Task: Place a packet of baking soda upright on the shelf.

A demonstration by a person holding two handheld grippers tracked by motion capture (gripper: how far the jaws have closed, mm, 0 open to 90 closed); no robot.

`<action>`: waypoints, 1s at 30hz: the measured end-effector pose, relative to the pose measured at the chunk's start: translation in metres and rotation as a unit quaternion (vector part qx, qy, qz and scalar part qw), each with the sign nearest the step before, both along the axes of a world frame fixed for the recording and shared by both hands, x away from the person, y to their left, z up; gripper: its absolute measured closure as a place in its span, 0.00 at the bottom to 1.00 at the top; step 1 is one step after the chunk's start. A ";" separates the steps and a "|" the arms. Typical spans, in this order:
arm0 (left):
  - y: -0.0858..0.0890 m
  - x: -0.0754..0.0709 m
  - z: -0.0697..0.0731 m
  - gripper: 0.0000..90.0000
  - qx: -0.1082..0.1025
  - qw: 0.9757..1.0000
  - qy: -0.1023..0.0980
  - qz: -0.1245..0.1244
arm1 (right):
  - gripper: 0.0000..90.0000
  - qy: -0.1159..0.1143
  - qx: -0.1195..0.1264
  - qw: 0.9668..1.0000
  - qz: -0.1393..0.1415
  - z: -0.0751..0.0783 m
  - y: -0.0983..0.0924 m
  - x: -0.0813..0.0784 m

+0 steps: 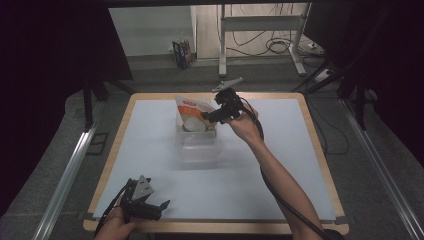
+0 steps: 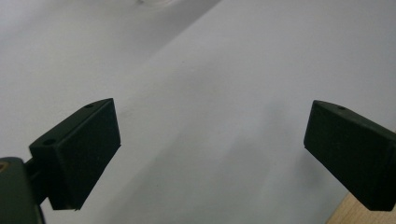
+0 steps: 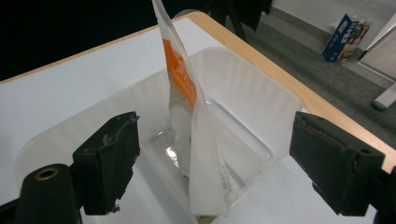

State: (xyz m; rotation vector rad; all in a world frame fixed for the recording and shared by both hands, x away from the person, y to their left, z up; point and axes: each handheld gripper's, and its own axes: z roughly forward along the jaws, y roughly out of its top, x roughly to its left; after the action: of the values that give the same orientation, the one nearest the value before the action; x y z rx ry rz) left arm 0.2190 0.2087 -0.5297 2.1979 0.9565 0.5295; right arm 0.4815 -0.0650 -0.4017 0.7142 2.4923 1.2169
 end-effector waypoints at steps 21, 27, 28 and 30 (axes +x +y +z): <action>-0.001 0.000 0.000 0.05 0.004 1.000 0.000 -0.002 | 0.13 -0.007 0.006 1.000 -0.011 -0.002 -0.030 -0.016; -0.001 0.000 0.000 0.05 0.005 1.000 0.000 -0.002 | 0.09 -0.013 0.009 1.000 -0.015 -0.004 -0.039 -0.023; -0.001 0.000 0.000 0.05 0.006 1.000 0.000 -0.002 | 0.09 -0.014 0.007 1.000 -0.014 -0.004 -0.040 -0.024; -0.001 0.000 0.000 0.05 0.006 1.000 0.000 -0.002 | 0.08 -0.018 -0.002 1.000 -0.015 -0.006 -0.042 -0.027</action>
State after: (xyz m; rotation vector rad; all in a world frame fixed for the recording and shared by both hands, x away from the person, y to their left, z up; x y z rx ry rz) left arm 0.2193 0.2076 -0.5298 2.2105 0.9507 0.5334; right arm 0.4547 -0.1068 -0.4081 0.7193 2.4455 1.2030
